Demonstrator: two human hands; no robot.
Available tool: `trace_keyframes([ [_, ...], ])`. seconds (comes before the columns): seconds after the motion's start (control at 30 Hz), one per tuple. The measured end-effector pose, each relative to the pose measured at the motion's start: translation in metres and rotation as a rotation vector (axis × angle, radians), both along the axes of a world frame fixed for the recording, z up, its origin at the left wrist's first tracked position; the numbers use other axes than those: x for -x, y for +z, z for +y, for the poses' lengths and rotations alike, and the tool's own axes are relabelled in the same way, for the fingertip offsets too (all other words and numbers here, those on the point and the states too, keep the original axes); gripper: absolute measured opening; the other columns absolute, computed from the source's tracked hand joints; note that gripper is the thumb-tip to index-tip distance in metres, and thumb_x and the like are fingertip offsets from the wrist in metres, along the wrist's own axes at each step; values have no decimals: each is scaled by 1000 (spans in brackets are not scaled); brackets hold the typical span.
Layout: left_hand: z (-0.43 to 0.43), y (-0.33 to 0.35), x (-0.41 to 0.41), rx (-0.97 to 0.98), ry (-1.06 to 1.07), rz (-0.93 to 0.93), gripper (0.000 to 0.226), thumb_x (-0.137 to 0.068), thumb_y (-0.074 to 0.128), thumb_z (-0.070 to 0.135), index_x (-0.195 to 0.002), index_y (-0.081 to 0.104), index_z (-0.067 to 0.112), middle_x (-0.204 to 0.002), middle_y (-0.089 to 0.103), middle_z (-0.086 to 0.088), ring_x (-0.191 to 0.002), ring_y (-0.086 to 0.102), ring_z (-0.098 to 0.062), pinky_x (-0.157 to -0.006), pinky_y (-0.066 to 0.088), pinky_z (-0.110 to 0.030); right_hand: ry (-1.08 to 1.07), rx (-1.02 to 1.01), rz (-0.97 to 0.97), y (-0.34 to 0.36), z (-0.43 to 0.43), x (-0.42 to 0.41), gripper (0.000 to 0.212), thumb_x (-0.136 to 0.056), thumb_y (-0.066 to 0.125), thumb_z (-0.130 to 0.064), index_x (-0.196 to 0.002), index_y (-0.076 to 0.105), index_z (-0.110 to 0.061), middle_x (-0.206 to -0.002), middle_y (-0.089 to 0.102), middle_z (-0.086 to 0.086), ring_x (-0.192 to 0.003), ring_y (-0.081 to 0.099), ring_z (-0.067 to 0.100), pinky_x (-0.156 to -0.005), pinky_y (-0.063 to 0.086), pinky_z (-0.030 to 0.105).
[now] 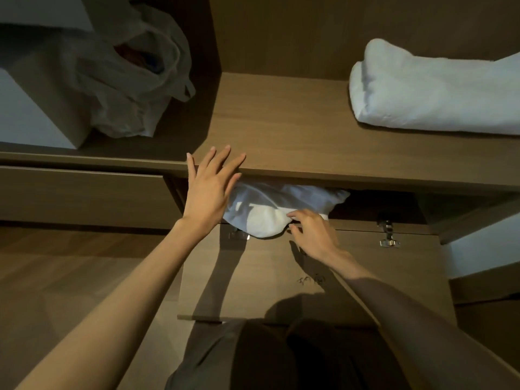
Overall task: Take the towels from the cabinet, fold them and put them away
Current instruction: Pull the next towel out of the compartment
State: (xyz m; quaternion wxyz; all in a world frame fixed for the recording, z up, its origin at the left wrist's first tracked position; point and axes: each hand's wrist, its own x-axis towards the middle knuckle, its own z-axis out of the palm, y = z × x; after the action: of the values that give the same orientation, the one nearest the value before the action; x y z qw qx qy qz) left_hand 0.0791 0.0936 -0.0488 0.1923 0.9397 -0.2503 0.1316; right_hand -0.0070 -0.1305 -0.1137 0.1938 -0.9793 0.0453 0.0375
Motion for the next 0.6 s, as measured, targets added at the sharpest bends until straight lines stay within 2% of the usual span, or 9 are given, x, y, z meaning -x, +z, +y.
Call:
trace_keyframes([
  [0.07, -3, -5, -3, 91, 7, -59, 39, -100, 41, 30, -138, 51, 25, -145, 46, -8, -140, 32, -30, -116, 4, -59, -17, 5, -16, -19, 2, -16, 33, -98, 51, -27, -130, 57, -22, -133, 57, -1, -109, 60, 19, -80, 53, 35],
  [0.17, -5, -10, -8, 181, 6, -103, 36, -97, 52, 22, -133, 56, 24, -141, 51, -7, -138, 37, -28, -117, 8, -57, -33, -4, -13, -39, 8, -41, 38, -98, 52, -27, -135, 51, -20, -134, 54, 3, -115, 55, 21, -87, 52, 37],
  [0.27, -6, -14, -10, 228, 9, -113, 36, -95, 55, 21, -131, 59, 23, -139, 52, -7, -136, 39, -27, -116, 10, -58, -102, 52, 43, -54, 14, -64, 47, -98, 51, -26, -144, 39, -19, -142, 45, 9, -127, 45, 27, -89, 49, 42],
  [0.33, -6, -15, -11, 245, 4, -117, 36, -95, 56, 20, -130, 59, 23, -139, 52, -7, -136, 38, -26, -116, 9, -58, -137, 62, 35, -64, 15, -77, 56, -98, 51, -24, -149, 29, -20, -153, 30, 8, -136, 35, 29, -89, 50, 43],
  [0.43, -6, -16, -12, 290, 13, -94, 37, -94, 56, 19, -130, 59, 25, -140, 51, -5, -138, 36, -23, -118, 4, -55, -147, 25, 96, -75, 12, -92, 64, -98, 49, -25, -153, 17, -18, -158, 20, 10, -143, 23, 32, -100, 44, 44],
  [0.5, -7, -16, -13, 319, 12, -81, 37, -94, 57, 17, -130, 60, 26, -140, 51, -5, -138, 36, -22, -119, 2, -53, -141, 35, 132, -76, 9, -98, 64, -98, 49, -25, -153, 18, -16, -155, 26, 13, -139, 31, 35, -99, 43, 43],
  [0.6, -7, -15, -13, 327, 10, -89, 38, -93, 58, 15, -130, 60, 26, -139, 51, -5, -138, 36, -21, -119, 2, -51, -134, 63, 75, -74, 6, -100, 56, -97, 47, -17, -150, 28, -13, -149, 37, 15, -126, 47, 36, -93, 45, 42],
])
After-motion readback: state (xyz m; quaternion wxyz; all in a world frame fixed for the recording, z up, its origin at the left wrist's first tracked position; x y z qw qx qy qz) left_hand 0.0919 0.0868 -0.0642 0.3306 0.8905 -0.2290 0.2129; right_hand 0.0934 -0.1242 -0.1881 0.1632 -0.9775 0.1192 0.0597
